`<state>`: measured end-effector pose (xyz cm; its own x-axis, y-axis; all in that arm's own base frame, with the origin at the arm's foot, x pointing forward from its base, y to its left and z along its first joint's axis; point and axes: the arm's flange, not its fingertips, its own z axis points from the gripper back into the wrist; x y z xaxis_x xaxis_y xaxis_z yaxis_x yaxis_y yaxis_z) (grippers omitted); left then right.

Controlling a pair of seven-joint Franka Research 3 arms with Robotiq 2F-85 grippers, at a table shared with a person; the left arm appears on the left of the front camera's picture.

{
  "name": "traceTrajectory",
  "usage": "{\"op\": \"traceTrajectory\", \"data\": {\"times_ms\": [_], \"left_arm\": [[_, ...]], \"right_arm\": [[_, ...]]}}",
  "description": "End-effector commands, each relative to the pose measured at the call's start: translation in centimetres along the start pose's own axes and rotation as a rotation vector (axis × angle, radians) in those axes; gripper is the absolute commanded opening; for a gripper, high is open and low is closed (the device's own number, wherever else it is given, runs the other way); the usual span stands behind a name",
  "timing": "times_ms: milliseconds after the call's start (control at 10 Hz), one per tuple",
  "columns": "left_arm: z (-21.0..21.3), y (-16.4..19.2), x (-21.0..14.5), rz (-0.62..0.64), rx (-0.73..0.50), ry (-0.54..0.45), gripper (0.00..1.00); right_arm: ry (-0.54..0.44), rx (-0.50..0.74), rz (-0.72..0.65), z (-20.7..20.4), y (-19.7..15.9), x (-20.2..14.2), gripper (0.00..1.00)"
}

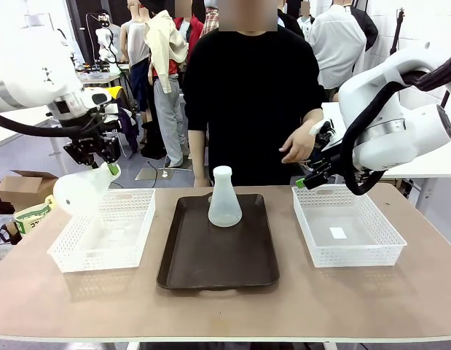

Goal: Prepare the laboratory tools.
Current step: Place the picked Big flask upright in the Handle tray as directed by the person.

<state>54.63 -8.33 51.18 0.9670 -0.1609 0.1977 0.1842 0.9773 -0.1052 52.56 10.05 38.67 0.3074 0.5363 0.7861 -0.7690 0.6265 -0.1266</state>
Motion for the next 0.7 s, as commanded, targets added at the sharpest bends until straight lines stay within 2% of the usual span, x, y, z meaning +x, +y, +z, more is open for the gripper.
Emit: {"op": "traceTrajectory", "data": {"times_ms": [0, 300, 600], "left_arm": [[0.3, -0.41, -1.63, -0.074, -0.026, -0.043, 0.0], [0.78, -0.66, -2.63, -0.101, -0.039, -0.029, 0.0], [0.68, -1.04, -1.93, -0.083, -0.001, -0.005, 0.0]], "right_arm": [[0.004, 0.001, 0.008, -0.15, -0.19, 0.09, 1.0], [0.004, 0.001, 0.008, -0.15, -0.19, 0.09, 1.0], [0.004, 0.001, 0.008, -0.15, -0.19, 0.09, 1.0]]}}
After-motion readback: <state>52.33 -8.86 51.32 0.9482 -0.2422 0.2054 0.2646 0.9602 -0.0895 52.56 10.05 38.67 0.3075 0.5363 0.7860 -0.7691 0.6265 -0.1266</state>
